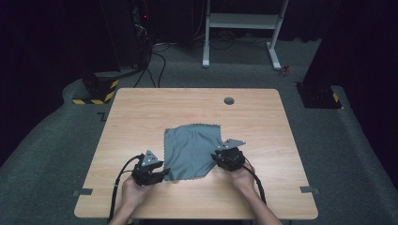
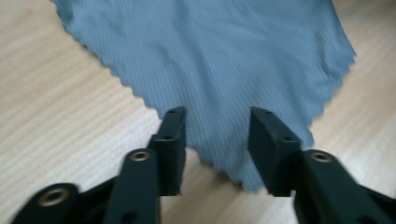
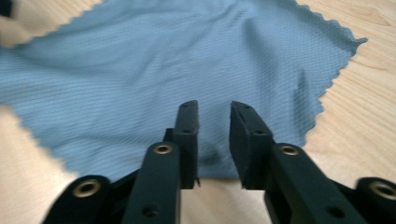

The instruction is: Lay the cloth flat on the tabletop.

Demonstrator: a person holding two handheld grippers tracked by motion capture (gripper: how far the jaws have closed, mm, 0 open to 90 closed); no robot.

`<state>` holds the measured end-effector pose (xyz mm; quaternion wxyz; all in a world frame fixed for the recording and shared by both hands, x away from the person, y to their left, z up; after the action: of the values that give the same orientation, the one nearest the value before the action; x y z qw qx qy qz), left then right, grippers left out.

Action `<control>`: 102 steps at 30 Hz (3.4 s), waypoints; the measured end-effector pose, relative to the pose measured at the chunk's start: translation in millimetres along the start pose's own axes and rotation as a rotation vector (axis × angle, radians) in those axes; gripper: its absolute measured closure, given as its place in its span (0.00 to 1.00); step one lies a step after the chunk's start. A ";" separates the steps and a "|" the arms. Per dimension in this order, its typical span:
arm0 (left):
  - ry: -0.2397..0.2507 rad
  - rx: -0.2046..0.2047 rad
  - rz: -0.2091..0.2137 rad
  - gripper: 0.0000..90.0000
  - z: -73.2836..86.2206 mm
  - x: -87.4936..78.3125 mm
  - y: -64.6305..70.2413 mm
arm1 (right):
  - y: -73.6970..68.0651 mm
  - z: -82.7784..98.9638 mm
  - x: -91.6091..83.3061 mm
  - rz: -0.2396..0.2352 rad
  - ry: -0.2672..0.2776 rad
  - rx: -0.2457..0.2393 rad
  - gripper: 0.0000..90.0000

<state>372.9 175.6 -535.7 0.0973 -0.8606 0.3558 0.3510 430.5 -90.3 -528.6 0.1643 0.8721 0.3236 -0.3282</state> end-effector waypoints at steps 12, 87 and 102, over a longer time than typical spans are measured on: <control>0.031 -0.051 -0.077 0.46 16.1 15.0 -13.0 | -14.6 21.6 9.1 0.004 -0.053 -0.039 0.76; 0.039 -0.061 -0.096 0.38 17.3 15.4 -14.9 | -34.7 -15.5 -7.0 0.031 -0.060 -0.136 0.98; 0.038 -0.060 -0.096 0.37 17.3 15.4 -14.8 | -37.4 11.9 -32.1 0.004 -0.133 -0.156 0.93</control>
<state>381.4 185.3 -560.0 0.0812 -0.8856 0.3053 0.3404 381.3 -83.3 -518.4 0.2534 0.8335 0.3350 -0.3590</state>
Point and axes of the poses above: each handheld gripper's, and its own axes: x roughly forward along the jaws, z roughly out of its underside, y roughly to its right, the point moved 5 cm from there along x, roughly forward along the jaws, and after that the axes turned 6 degrees about z, right-handed, at the moved point
